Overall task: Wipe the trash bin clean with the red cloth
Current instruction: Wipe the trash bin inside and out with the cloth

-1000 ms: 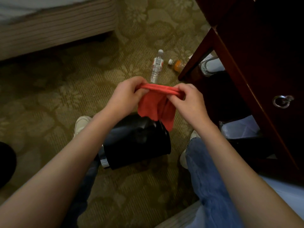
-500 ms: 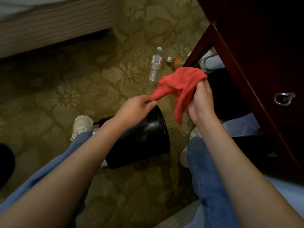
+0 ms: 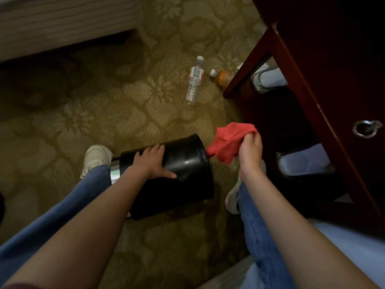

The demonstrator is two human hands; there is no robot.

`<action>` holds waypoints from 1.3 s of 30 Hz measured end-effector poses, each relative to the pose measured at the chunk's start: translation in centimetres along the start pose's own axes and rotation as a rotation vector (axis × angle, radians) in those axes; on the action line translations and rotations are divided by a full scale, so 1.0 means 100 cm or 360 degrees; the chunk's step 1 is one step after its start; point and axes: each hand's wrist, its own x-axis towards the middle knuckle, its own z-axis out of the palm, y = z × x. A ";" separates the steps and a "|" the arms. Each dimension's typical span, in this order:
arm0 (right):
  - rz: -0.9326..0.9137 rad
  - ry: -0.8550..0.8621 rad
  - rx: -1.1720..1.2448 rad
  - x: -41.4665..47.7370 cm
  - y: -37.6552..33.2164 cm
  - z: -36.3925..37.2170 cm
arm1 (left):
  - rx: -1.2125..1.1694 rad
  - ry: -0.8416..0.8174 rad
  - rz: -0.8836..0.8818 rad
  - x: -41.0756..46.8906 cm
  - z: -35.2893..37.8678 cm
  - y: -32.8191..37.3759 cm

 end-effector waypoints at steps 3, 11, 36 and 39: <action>-0.0170 -0.0213 -0.0422 -0.009 0.023 0.001 | 0.0112 0.0163 0.0020 -0.016 0.021 0.008; -0.0435 -0.0661 -0.1337 -0.035 0.089 -0.005 | 0.0015 0.0437 -0.0078 -0.033 0.042 0.001; 0.0256 -0.0455 -0.1460 -0.024 0.086 0.011 | -0.0569 0.0443 -0.0842 -0.025 0.030 -0.046; 0.0407 -0.0483 -0.1380 -0.027 0.091 0.006 | -0.0572 0.0573 -0.0757 -0.018 0.022 -0.042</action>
